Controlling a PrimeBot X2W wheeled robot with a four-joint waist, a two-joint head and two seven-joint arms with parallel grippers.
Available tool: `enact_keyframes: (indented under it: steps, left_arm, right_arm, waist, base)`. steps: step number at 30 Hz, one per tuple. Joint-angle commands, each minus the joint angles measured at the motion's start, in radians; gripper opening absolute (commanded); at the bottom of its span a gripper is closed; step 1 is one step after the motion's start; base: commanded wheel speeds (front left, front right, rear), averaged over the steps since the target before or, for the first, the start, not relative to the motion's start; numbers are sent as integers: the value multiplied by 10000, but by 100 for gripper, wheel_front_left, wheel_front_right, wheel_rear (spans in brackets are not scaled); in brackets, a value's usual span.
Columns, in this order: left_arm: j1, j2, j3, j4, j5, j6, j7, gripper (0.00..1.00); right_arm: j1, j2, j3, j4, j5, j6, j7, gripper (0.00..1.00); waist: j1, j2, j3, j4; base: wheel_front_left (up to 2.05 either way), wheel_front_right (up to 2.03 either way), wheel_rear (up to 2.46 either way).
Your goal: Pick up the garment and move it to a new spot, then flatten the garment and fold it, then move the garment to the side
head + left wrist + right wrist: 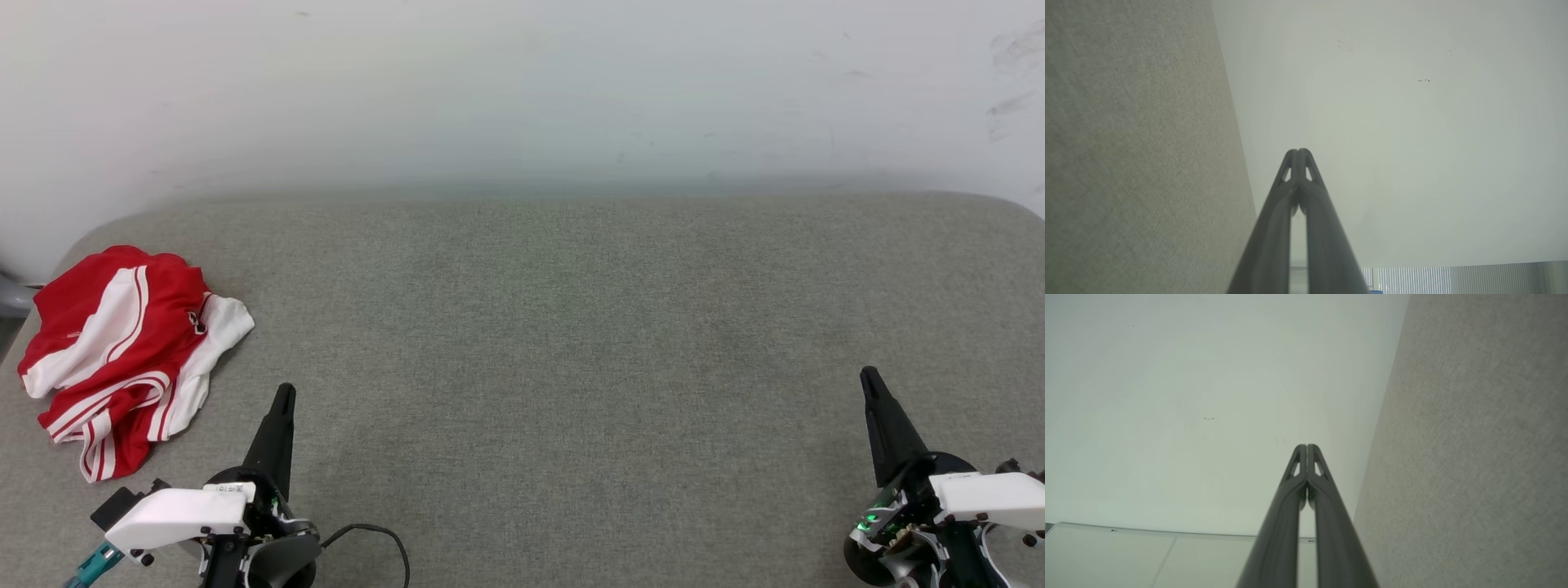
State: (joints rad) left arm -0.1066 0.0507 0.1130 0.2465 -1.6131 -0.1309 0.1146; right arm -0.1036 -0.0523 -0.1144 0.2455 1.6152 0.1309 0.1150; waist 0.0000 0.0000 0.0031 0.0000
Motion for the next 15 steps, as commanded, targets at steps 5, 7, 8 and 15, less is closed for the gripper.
enact_keyframes:
  steps: [5,7,8,15]
  left_arm:
    - [-64,-10,28,-10,0,-15,19,0]
    - [-64,-10,25,-10,0,-15,19,0]
    - [-64,-10,25,-10,0,-15,19,0]
    - [-64,-10,25,-10,0,-15,19,0]
  right_arm:
    - [-121,33,7,8,-52,-3,16,0]
    - [-121,33,5,8,-52,-3,14,0]
    - [-121,33,5,8,-52,-3,14,0]
    - [-121,33,6,8,-51,-3,13,0]
  waist:
    - [0,0,0,0]
    - [0,0,0,0]
    - [0,0,0,0]
    - [0,0,0,0]
  base:
    - [0,0,0]
    - [0,0,0]
    - [0,0,0]
    - [0,0,0]
